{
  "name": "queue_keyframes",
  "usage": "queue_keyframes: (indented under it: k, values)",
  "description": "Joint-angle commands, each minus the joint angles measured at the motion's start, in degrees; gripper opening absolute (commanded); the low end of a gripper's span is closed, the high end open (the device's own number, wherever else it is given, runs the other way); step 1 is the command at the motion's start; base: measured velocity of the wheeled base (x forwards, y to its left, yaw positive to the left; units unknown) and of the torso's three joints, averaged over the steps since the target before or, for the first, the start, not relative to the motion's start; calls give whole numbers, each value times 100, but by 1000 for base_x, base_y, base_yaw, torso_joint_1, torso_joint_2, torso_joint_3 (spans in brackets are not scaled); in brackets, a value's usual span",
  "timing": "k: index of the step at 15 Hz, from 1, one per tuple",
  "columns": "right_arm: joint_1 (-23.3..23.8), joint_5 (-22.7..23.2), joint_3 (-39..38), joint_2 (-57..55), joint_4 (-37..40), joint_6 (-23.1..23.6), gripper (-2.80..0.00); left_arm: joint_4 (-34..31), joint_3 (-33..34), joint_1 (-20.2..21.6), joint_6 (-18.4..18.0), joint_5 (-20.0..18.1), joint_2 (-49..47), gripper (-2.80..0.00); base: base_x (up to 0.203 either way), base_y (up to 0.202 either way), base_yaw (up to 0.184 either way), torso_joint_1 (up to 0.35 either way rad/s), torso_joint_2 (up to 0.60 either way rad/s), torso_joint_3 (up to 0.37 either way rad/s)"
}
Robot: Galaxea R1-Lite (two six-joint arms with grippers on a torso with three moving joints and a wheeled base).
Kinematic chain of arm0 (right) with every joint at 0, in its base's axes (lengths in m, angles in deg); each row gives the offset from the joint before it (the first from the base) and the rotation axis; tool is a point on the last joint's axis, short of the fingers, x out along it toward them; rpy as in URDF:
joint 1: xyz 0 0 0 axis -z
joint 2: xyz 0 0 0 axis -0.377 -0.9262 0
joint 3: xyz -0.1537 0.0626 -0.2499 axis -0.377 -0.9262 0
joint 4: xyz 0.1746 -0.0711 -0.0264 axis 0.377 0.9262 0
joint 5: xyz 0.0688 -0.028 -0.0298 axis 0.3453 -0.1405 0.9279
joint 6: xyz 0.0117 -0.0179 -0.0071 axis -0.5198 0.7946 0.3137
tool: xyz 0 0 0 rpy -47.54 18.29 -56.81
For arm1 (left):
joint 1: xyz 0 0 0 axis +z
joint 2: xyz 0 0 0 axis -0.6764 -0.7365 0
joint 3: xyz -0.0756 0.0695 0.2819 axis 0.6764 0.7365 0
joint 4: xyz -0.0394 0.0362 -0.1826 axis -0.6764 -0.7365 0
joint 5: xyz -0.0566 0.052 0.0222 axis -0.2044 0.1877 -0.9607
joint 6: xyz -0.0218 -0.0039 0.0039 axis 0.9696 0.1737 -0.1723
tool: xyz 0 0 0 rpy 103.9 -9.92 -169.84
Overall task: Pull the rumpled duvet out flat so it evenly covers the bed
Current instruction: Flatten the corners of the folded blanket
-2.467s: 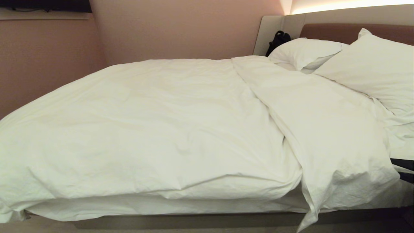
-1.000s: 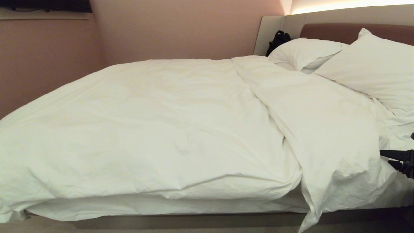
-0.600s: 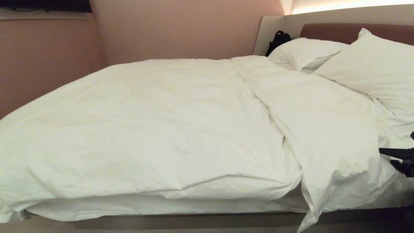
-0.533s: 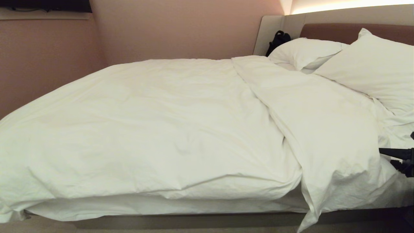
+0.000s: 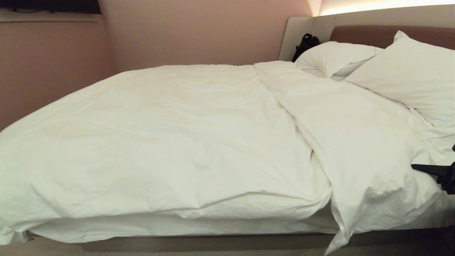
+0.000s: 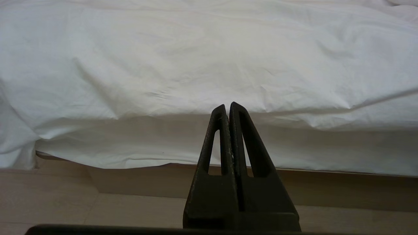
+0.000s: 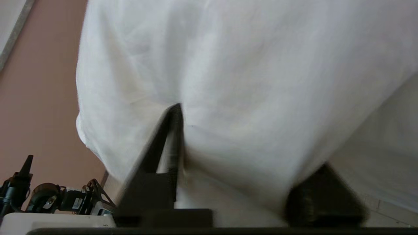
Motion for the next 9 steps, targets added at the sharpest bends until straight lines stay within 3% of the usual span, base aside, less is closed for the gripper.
queue_keyframes:
  k: [1, 4, 9]
  values:
    - [59, 50, -1, 223, 262, 24, -280, 6, 0, 3, 6, 4, 0, -280, 0, 0, 0, 0, 0, 0]
    - [117, 108, 243, 470, 701, -12, -280, 6, 0, 3, 6, 4, -4, -280, 0, 0, 0, 0, 0, 0]
    - [122, 88, 1660, 851, 2651, -31, -280, 6, 0, 3, 6, 4, 0, -280, 0, 0, 0, 0, 0, 0]
